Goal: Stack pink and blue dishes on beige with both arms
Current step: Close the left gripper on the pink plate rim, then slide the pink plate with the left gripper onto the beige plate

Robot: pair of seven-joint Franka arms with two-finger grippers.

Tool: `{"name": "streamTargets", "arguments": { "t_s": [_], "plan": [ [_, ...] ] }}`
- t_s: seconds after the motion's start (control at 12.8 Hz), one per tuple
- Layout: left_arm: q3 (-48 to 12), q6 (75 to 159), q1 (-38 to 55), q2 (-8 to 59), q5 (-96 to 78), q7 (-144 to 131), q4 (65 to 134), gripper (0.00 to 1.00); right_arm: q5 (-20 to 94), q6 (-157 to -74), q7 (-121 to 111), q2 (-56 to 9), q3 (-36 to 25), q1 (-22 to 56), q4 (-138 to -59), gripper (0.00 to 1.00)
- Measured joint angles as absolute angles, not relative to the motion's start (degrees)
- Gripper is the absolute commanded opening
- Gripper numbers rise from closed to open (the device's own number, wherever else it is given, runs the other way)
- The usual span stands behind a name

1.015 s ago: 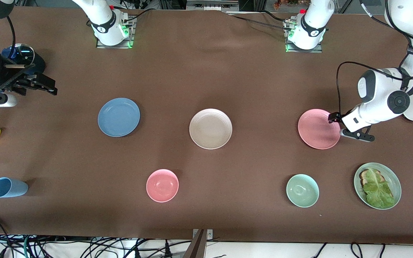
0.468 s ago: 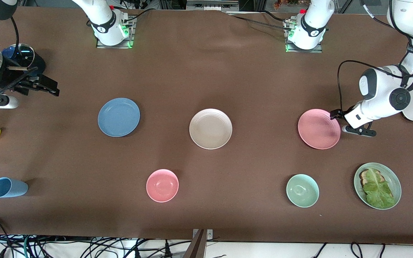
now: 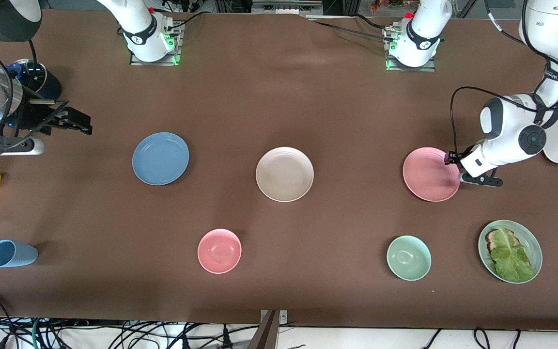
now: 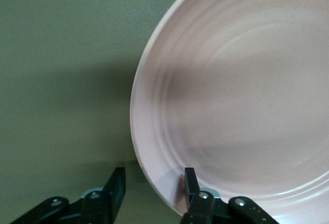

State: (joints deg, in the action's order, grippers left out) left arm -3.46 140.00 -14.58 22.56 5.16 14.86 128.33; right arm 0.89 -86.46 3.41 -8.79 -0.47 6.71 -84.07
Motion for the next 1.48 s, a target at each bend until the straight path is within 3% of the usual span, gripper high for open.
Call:
{"name": "streamTargets", "arguments": {
  "t_s": [0.39, 0.94, 1.48],
  "plan": [
    [-4.0, 138.4, -14.1, 22.6, 5.2, 12.8, 125.8, 0.00, 0.7, -86.3, -7.7, -8.2, -2.5, 6.6, -84.1, 1.00],
    [-5.1, 122.9, -5.8, 22.6, 0.9, 3.3, 115.7, 0.00, 0.7, -84.8, -9.0, -8.2, -2.8, 6.6, -84.1, 1.00],
    [-19.4, 121.3, -5.2, 22.3, -1.1, -19.0, 111.6, 0.00, 0.7, -84.7, -9.1, -8.3, -2.9, 6.5, -84.1, 1.00]
  ]
}}
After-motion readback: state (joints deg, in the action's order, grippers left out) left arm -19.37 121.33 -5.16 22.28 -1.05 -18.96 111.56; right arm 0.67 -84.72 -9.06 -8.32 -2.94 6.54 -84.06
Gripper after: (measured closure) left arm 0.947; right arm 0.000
